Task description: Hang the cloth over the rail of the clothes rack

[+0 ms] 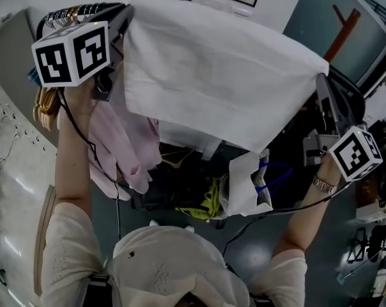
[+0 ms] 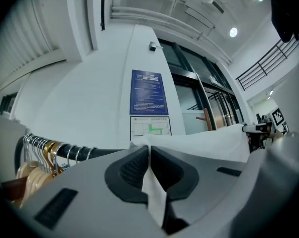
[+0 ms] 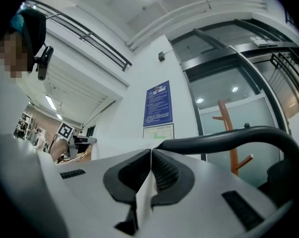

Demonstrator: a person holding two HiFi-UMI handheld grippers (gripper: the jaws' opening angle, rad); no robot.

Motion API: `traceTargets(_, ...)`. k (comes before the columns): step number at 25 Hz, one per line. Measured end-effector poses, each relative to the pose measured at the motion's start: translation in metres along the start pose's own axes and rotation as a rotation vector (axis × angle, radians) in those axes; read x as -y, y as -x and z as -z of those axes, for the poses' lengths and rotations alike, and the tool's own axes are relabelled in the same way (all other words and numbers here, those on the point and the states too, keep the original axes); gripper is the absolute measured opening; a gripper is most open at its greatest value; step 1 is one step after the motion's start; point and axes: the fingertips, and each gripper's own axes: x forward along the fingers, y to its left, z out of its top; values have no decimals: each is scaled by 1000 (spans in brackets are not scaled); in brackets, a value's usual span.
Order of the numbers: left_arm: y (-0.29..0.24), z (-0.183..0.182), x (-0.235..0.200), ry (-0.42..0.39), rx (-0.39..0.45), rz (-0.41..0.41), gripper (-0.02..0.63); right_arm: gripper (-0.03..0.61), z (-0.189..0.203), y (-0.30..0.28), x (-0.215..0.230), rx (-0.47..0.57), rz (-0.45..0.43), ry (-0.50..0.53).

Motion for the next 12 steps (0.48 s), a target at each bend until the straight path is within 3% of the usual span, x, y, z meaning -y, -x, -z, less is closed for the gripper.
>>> traceTargets(4,-3,-2,16,-38,1,0,28,22,4,11,14,33,21,-45)
traceTargets(9,-1,10,10,-92,24,-135,37,53,23,4,9,-18,58,45)
traceTargets(12,1,12,5,-152,27,-204,118,87,23,5,6,-29,66,53)
